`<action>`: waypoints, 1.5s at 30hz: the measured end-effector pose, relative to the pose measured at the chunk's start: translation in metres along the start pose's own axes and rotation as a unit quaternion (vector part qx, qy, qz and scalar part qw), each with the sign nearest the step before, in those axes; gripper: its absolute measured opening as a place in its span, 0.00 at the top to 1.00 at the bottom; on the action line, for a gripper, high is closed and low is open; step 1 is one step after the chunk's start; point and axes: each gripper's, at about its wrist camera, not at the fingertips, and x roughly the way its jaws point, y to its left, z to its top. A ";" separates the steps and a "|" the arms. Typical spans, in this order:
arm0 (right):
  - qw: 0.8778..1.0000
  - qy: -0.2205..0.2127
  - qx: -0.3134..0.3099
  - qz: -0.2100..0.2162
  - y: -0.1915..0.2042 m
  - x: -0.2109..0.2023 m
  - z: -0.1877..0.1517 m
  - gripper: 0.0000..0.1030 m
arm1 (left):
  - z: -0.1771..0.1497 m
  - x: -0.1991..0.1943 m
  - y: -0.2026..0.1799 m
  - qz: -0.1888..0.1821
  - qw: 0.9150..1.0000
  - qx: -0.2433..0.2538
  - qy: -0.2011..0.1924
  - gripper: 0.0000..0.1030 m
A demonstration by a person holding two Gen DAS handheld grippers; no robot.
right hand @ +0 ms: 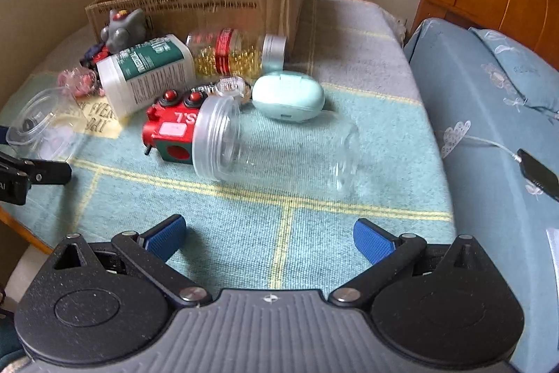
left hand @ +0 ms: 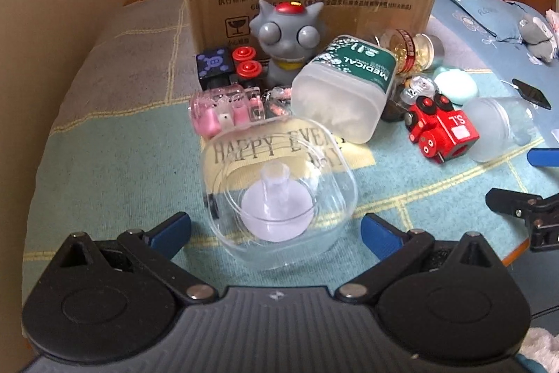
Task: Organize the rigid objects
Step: 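Close the left tool on the clear cup while the right tool grasps the clear jar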
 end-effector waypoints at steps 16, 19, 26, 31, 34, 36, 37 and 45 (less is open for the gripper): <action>0.999 -0.043 0.011 -0.009 0.004 0.015 0.007 0.00 | 0.008 0.005 0.001 0.000 1.000 0.002 -0.017 0.00; 0.999 -0.035 0.015 -0.011 0.003 0.018 0.011 0.00 | 0.008 0.005 0.001 -0.002 1.000 0.004 -0.018 0.00; 0.999 -0.031 0.032 -0.027 -0.016 0.016 0.009 0.00 | 0.008 0.005 0.000 0.000 1.000 0.004 -0.017 0.00; 0.999 -0.030 0.032 -0.029 -0.021 0.017 0.009 0.00 | 0.014 0.007 -0.001 0.009 1.000 -0.010 -0.006 0.00; 0.999 -0.033 0.024 -0.019 -0.022 0.022 0.015 0.00 | 0.015 0.008 -0.002 0.013 1.000 -0.017 -0.004 0.00; 0.999 -0.031 0.017 -0.013 -0.023 0.026 0.021 0.00 | 0.015 0.008 -0.002 0.017 1.000 -0.015 -0.003 0.01; 0.999 -0.027 0.016 -0.011 -0.025 0.028 0.023 0.00 | 0.015 0.007 -0.003 0.023 1.000 -0.013 -0.004 0.02; 0.999 -0.032 -0.010 -0.002 -0.021 0.021 0.034 0.00 | 0.020 -0.001 0.001 0.006 0.999 -0.037 -0.003 0.07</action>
